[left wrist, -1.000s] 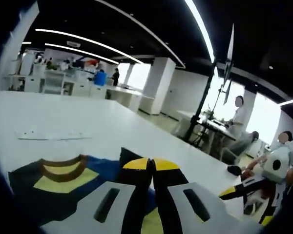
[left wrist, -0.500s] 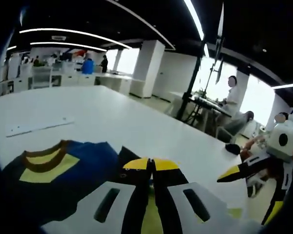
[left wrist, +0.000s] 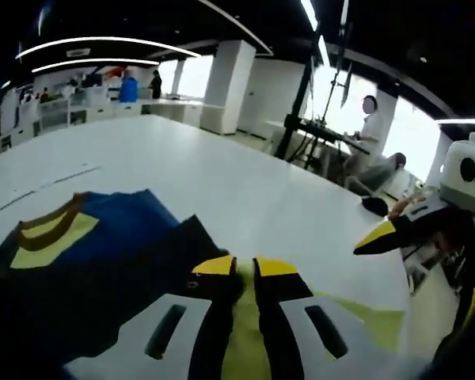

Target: Fold the garment on the visible template until the final outline fits inside the template.

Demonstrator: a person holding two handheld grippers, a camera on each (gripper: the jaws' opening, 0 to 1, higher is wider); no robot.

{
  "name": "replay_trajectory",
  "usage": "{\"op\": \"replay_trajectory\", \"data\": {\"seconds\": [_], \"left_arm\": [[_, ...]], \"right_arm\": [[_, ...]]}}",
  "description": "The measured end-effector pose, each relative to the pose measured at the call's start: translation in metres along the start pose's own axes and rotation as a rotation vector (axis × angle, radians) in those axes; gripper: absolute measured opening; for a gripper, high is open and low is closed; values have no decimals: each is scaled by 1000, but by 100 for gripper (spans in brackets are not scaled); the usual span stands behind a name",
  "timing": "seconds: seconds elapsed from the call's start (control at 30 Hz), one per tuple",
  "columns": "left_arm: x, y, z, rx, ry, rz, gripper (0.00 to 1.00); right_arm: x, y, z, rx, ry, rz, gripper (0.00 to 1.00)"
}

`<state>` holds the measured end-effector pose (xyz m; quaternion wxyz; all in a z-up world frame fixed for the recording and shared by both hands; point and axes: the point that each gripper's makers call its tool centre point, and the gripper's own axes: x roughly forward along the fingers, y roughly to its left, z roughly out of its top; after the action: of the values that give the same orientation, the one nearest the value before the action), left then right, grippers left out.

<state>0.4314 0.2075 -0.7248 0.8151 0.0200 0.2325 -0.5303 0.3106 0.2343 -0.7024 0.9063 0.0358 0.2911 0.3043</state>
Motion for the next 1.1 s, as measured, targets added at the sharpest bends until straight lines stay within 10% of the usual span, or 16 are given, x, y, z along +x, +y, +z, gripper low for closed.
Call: {"op": "replay_trajectory", "data": {"seconds": [0.53,1.1], "left_arm": [[-48,14,18,47,-89,38,93],[-124,12,-25,50,-3,44,99]], "right_arm": [[1,17,-11,-108,132,123,97],[5,29,-27,-286,273,237,91]]}}
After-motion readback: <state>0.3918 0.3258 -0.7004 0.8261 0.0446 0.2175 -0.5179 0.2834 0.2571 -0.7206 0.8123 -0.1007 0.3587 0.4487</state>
